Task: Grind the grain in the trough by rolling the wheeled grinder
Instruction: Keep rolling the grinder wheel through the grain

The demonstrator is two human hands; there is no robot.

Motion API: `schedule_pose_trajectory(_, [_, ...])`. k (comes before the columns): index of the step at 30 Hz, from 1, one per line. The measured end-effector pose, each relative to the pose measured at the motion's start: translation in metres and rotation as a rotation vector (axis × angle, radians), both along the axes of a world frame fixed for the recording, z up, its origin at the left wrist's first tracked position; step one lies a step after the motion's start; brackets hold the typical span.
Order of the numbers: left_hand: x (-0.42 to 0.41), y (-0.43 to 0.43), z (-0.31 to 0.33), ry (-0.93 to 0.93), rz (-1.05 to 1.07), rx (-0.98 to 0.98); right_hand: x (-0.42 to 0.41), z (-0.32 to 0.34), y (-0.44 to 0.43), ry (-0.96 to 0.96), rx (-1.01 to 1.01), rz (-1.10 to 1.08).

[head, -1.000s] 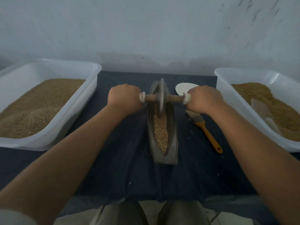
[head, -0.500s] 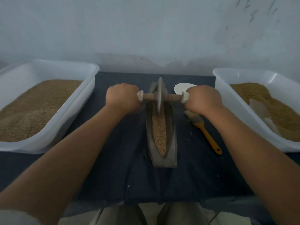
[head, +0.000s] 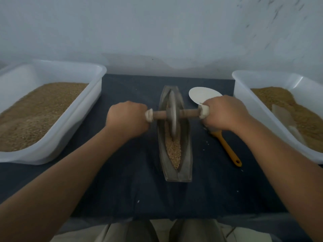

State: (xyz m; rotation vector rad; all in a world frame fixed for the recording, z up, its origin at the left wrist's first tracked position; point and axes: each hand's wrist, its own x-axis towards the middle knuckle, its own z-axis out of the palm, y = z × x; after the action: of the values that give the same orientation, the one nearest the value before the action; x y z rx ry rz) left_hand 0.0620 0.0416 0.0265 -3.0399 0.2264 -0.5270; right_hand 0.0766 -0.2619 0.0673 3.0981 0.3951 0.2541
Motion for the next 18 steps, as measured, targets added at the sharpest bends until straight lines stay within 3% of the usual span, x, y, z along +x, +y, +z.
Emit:
schedule_pose_trajectory(2, [0.036, -0.007, 0.012, 0.054, 0.037, -0.034, 0.016, -0.005, 0.006, -0.22, 0.022, 0.021])
schedule_pose_trajectory(3, [0.048, -0.01, 0.019, 0.078, 0.037, -0.035, 0.021, -0.003, 0.009, -0.209, 0.013, -0.004])
schedule_pose_trajectory(6, [0.044, -0.012, 0.028, 0.121, 0.015, 0.002, 0.026, 0.007, 0.008, 0.033, -0.044, -0.062])
schedule_pose_trajectory(11, [-0.04, 0.01, 0.007, 0.065, -0.094, 0.028, -0.032, 0.012, -0.012, 0.403, -0.025, 0.019])
schedule_pose_trajectory(14, [-0.052, 0.016, 0.004, 0.034, -0.1, 0.05, -0.043, 0.013, -0.013, 0.45, 0.028, 0.047])
schedule_pose_trajectory(18, [-0.003, -0.003, 0.014, 0.026, -0.051, 0.087, -0.008, -0.003, -0.005, 0.291, 0.004, -0.092])
